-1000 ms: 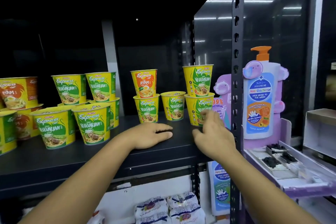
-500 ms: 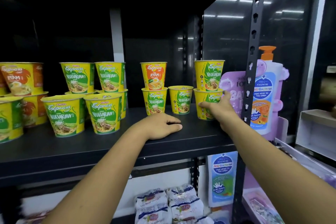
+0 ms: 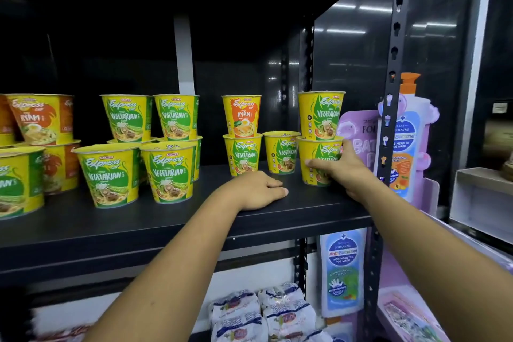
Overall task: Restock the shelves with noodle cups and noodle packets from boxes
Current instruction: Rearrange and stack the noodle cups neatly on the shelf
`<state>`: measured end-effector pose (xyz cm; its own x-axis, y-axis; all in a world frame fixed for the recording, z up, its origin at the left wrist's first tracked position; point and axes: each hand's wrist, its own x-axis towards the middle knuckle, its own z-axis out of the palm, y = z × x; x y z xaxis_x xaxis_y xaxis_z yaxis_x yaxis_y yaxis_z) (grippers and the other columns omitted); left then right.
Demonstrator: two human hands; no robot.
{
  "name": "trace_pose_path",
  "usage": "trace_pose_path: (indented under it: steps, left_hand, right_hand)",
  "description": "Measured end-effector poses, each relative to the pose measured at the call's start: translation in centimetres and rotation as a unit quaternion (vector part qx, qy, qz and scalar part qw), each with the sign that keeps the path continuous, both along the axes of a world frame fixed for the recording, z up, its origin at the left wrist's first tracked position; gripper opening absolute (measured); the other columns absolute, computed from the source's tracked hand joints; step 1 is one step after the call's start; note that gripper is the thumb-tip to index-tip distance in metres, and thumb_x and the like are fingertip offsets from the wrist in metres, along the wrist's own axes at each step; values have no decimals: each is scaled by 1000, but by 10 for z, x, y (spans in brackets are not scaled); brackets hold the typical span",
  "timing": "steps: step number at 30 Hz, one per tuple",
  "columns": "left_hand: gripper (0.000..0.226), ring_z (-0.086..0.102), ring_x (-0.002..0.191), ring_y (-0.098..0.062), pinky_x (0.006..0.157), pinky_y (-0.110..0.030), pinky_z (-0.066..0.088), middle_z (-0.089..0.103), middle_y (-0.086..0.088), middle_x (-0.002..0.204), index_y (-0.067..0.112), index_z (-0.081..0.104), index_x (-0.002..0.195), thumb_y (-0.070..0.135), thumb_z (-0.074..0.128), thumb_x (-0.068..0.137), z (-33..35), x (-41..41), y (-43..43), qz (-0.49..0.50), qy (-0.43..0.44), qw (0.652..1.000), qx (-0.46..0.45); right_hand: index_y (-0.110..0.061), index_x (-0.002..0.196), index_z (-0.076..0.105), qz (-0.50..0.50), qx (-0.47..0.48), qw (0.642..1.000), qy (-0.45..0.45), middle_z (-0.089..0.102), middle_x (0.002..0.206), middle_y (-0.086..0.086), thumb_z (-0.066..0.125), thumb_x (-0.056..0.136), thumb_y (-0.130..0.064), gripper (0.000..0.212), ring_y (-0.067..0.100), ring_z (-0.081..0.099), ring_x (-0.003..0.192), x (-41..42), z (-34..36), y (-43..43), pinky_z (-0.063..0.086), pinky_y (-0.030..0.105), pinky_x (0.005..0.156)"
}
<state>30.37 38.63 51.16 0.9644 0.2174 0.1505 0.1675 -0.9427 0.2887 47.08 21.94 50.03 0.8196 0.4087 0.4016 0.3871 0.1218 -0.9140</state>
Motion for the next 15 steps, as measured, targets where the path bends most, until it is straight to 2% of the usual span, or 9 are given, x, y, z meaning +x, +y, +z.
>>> trace_pose_path:
  steps: [4,8,10,12,15]
  left_hand:
    - [43,57,125,-19,105,-34,47,65,1,138,25,69,133,50,58,100,-1,-2,2,5,-45,999,-19]
    - [34,62,113,-19,95,-30,50,69,1,124,21,71,126,39,65,97,-2,-1,9,55,-135,989,-8]
    - [25,63,104,-21,90,-33,53,70,2,110,23,72,118,33,64,96,-2,-1,12,93,-201,975,-33]
    - [21,63,96,-20,80,-32,52,68,3,102,24,71,115,28,59,98,1,-3,10,121,-285,949,-64]
    - [21,65,90,-14,79,-40,58,65,5,107,25,64,121,31,54,103,6,-7,4,94,-401,903,-120]
  right_hand:
    - [-24,136,44,92,-33,995,-15,72,119,0,93,72,-19,81,17,71,108,-8,3,-2,57,39,94]
    - [-22,128,56,167,-58,984,-26,77,111,-1,86,70,-15,66,17,74,102,-17,5,-6,55,30,84]
    - [-21,126,59,183,-62,980,-36,77,110,1,81,69,-13,62,19,74,103,-18,5,-8,56,34,87]
    - [-21,129,59,193,-63,978,-41,77,114,2,83,75,-8,61,25,72,110,-16,4,-9,55,43,97]
    - [-24,133,56,200,-70,976,-53,75,119,2,88,71,-20,70,25,70,113,-14,3,-6,49,55,106]
